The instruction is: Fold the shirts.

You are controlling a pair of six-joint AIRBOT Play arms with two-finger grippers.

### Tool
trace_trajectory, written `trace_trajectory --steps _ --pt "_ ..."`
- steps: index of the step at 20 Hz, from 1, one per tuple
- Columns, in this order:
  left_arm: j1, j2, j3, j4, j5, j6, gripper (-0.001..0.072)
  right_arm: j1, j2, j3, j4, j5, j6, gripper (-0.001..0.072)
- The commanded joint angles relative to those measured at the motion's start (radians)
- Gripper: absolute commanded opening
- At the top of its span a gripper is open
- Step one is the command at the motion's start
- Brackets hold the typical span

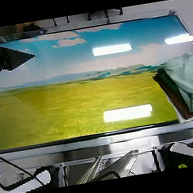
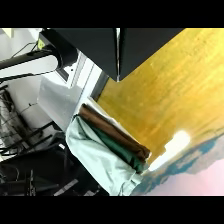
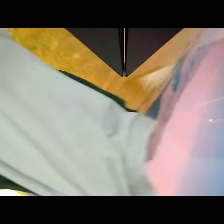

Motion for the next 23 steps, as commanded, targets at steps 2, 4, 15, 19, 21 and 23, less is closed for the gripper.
trace_trajectory --steps 2,4,15,19,21,23 --pt "-0.01 0.21 -0.203 0.01 0.073 -0.024 0.0014 0.233 0.062 -0.051 0.112 -0.098 -0.109 0.0022" --pt "-0.017 0.352 -0.414 0.012 0.102 -0.013 0.0014 0.417 0.134 -0.2 0.063 -0.159 -0.141 0.0022" --pt "-0.093 0.835 -1.099 0.191 0.224 0.003 0.0015 0.945 0.308 -0.746 0.024 -0.411 -0.224 0.0023" --pt "-0.093 0.858 -1.113 0.19 0.222 0.003 0.0015 0.945 0.308 -0.746 0.025 -0.412 -0.225 0.0022" --pt "-0.093 0.858 -1.113 0.19 0.223 0.003 0.0016 0.945 0.308 -0.746 0.025 -0.411 -0.224 0.0022" --pt "-0.093 0.858 -1.113 0.19 0.222 0.003 0.0015 0.945 0.308 -0.746 0.024 -0.412 -0.224 0.0022"
